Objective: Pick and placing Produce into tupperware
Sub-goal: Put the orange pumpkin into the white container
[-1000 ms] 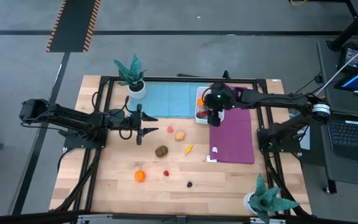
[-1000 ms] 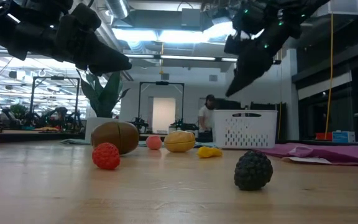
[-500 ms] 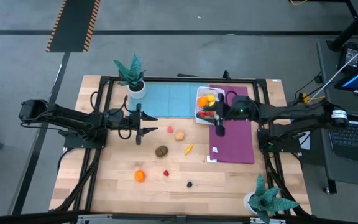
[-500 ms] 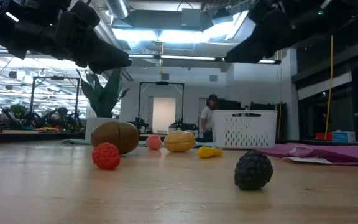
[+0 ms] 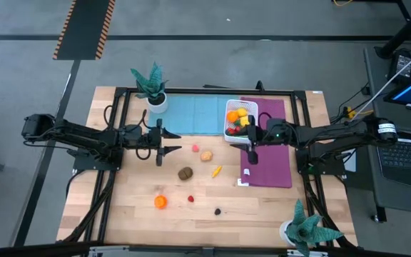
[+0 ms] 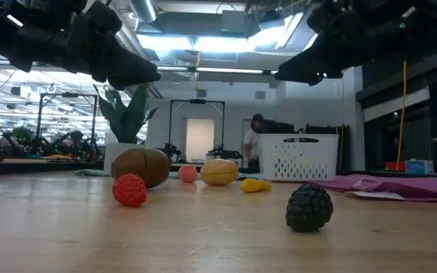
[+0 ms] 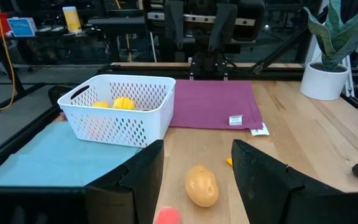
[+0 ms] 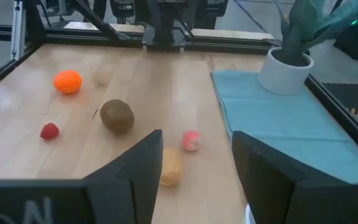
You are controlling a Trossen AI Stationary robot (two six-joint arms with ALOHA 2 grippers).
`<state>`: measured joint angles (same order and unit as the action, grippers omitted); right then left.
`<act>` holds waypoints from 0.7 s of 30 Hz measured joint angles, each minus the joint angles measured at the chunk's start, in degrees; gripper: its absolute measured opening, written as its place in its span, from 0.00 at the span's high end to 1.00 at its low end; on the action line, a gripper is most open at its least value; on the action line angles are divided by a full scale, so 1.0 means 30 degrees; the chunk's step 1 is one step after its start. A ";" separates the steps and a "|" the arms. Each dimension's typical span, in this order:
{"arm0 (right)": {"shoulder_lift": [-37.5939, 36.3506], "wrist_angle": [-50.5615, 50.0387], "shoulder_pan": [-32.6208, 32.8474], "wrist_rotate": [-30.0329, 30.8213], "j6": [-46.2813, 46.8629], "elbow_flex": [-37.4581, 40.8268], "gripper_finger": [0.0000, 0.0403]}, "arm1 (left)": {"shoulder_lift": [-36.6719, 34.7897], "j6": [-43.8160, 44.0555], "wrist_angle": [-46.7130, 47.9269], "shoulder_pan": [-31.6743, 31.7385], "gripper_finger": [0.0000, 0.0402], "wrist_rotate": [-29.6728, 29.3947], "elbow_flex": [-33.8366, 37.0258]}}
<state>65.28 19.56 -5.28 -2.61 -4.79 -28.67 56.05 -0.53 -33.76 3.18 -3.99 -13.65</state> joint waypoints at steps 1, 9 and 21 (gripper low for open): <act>0.0000 0.0005 -0.0032 0.0000 -0.0075 0.0000 0.52 | 0.0007 0.0007 0.0007 0.0007 0.55 0.0000 0.0000; 0.0000 -0.0062 -0.0087 0.0000 -0.0027 0.0000 0.52 | 0.0007 0.0043 0.0123 0.0007 0.55 0.0000 0.0000; -0.0007 0.0011 -0.0087 0.0007 -0.0069 0.0000 0.52 | 0.0007 0.1021 0.0101 0.0000 0.55 0.0007 0.0000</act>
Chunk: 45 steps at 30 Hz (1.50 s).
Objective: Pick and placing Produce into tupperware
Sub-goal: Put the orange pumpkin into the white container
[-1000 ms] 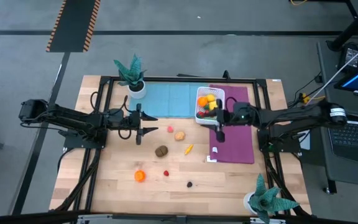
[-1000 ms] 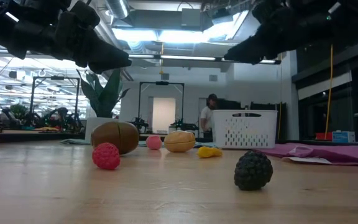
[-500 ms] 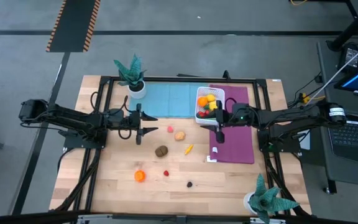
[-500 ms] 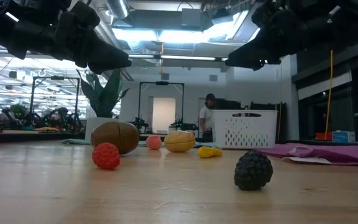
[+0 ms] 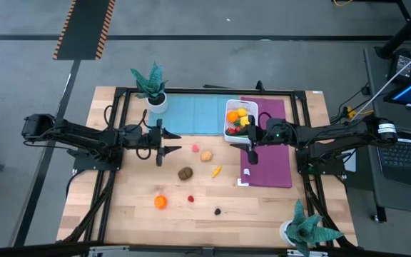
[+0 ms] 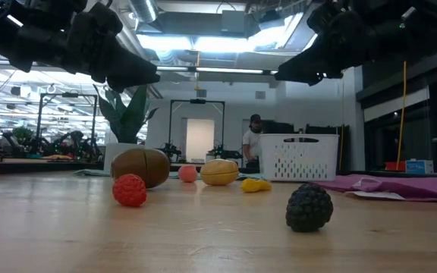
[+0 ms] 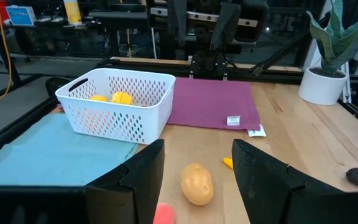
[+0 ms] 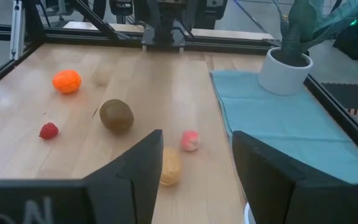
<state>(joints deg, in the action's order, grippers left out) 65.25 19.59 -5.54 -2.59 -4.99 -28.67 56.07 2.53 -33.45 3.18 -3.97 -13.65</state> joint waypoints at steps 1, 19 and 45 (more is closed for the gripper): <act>0.0000 0.0007 0.0000 0.0000 0.0005 0.0000 0.52 | 0.0000 0.0017 -0.0014 0.0000 0.55 0.0000 0.0000; 0.0000 -0.0036 -0.0003 0.0000 0.0072 0.0000 0.52 | 0.0029 -0.0054 -0.0007 0.0000 0.53 0.0000 0.0000; 0.0000 -0.0045 -0.0006 -0.0007 0.0618 0.0000 0.52 | 0.0029 -0.1528 0.0232 -0.1580 0.02 0.0039 -0.0010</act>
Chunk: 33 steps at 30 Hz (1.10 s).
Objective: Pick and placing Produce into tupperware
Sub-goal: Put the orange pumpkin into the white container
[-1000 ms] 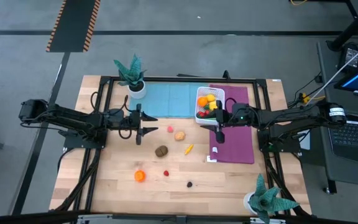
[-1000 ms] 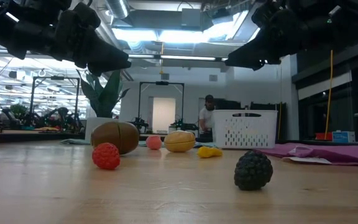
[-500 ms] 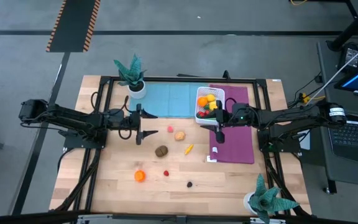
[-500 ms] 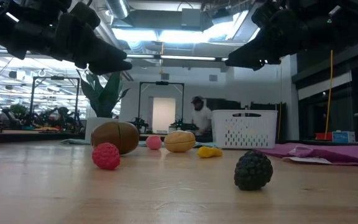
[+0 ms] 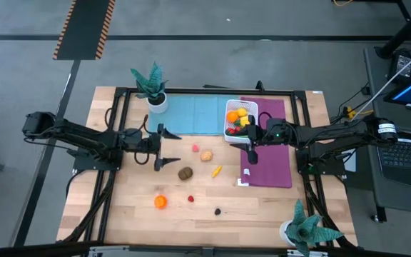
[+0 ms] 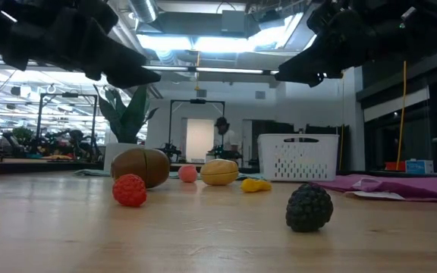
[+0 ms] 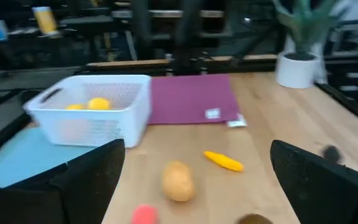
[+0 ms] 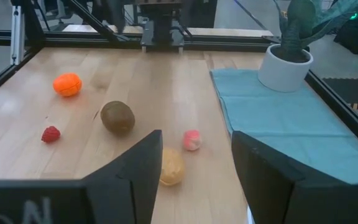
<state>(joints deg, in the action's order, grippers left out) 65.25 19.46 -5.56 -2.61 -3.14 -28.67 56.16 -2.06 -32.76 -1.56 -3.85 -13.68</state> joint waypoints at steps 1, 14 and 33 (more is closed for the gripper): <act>0.0000 -0.0005 -0.0001 0.0003 0.0000 0.0000 0.52 | -0.0009 0.0017 0.0366 -0.0446 0.02 -0.0247 -0.0082; 0.0000 -0.0006 0.0006 0.0005 0.0029 -0.0007 0.52 | 0.0045 0.6499 1.3004 -0.9214 0.02 -1.0149 -0.5295; 0.0000 -0.0124 0.0312 0.0000 0.0546 -0.0007 0.52 | 0.7708 2.1920 2.5197 -1.5808 0.02 -1.2889 -1.3282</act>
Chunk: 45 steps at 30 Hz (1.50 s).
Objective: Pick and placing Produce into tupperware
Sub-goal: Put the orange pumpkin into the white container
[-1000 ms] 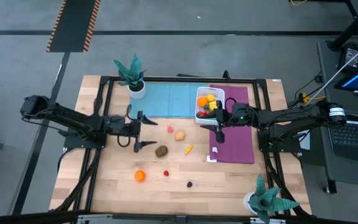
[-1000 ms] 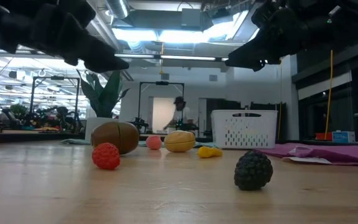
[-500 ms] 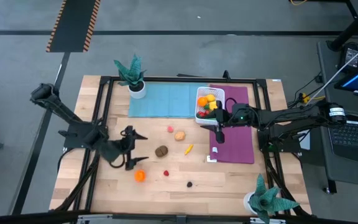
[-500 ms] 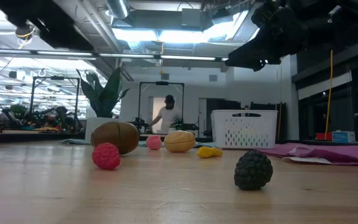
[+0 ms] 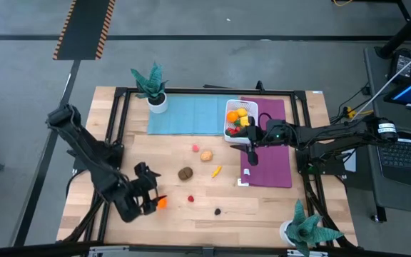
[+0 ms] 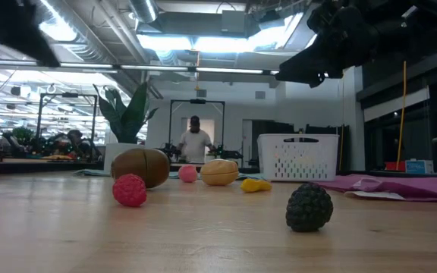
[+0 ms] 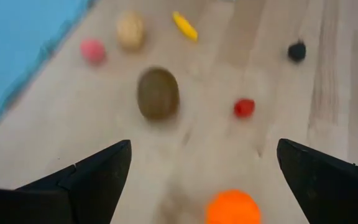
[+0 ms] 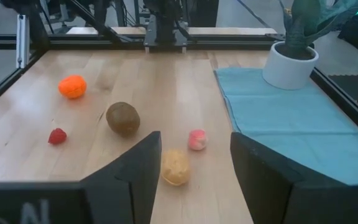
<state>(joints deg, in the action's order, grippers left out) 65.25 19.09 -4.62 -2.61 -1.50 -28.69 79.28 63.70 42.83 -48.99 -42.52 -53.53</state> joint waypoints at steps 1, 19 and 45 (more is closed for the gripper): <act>0.0000 -0.0090 0.0000 0.0000 -0.0007 0.0000 0.52 | 0.0582 0.0623 0.0359 -0.0059 0.02 0.0376 -0.0453; 0.0000 -0.0537 0.0000 -0.0007 -0.0022 -0.0007 0.52 | 0.7882 0.5245 0.5263 -0.0119 0.02 0.4685 -0.7610; 0.0000 -0.0537 -0.0007 -0.0015 0.0852 -0.0007 0.52 | 0.8197 0.5131 0.4037 0.0005 0.02 0.5502 -0.7618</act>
<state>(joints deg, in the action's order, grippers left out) 65.25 17.47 -4.64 -2.66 1.06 -28.71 103.88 79.10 54.94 -48.97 -26.01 -76.38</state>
